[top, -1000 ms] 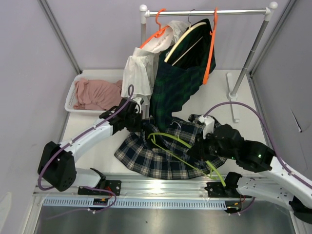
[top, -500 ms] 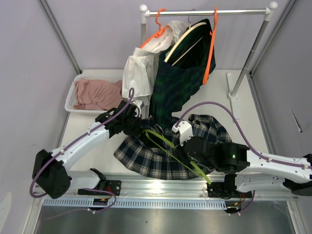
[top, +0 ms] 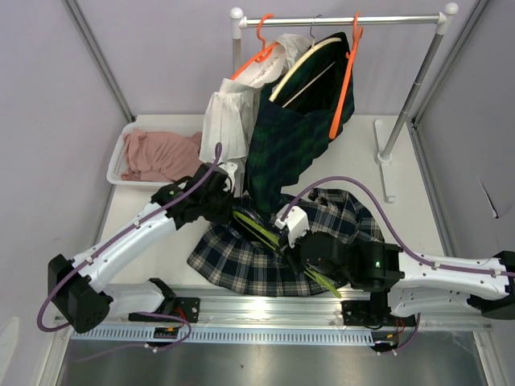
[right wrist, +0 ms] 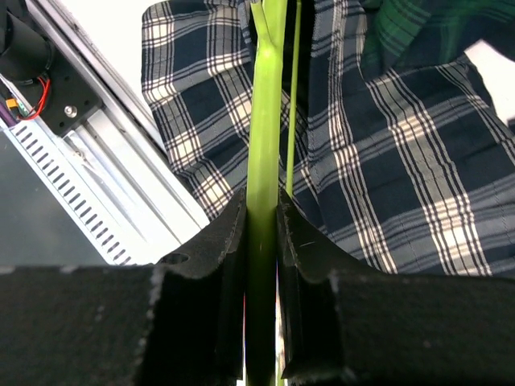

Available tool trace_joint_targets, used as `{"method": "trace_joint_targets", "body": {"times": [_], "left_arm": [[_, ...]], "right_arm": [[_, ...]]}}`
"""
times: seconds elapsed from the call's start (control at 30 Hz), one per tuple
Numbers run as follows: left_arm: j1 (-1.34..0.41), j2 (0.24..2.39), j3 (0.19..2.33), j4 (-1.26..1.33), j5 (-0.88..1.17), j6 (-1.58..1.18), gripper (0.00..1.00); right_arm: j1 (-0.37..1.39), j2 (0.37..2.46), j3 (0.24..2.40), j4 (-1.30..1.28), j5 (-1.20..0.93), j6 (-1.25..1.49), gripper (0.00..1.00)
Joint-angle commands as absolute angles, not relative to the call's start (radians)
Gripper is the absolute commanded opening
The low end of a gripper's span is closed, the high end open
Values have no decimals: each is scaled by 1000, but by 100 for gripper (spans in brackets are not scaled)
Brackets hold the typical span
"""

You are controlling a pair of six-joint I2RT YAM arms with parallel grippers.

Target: Place the skirt on the hanger

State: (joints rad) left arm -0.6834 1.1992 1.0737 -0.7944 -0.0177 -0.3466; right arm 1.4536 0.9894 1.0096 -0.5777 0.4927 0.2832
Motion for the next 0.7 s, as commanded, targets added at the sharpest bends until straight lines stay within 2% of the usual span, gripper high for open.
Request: {"method": "trace_joint_targets", "body": {"times": [0.0,0.07,0.23,0.4,0.6,0.67], "left_arm": [[-690,1155,1117,-775,-22,-319,13],[-690,1152,1112,-759,-15,-313,17],[-695,1158,1077,-704,-8,-293,20],[-696,1129,999,-609,-58,-304,29],[-718,1114,963,-574,-133,-293,36],[-738,1100,956,-575,-182,-267,41]], "right_arm": [[1422,956,959,-401,410,238,0],[1367,947,918,-365,367,229,0],[1253,917,850,-259,202,204,0],[1103,887,753,-180,26,209,0],[1066,885,718,-156,12,213,0],[1054,887,709,-152,-18,215,0]]}}
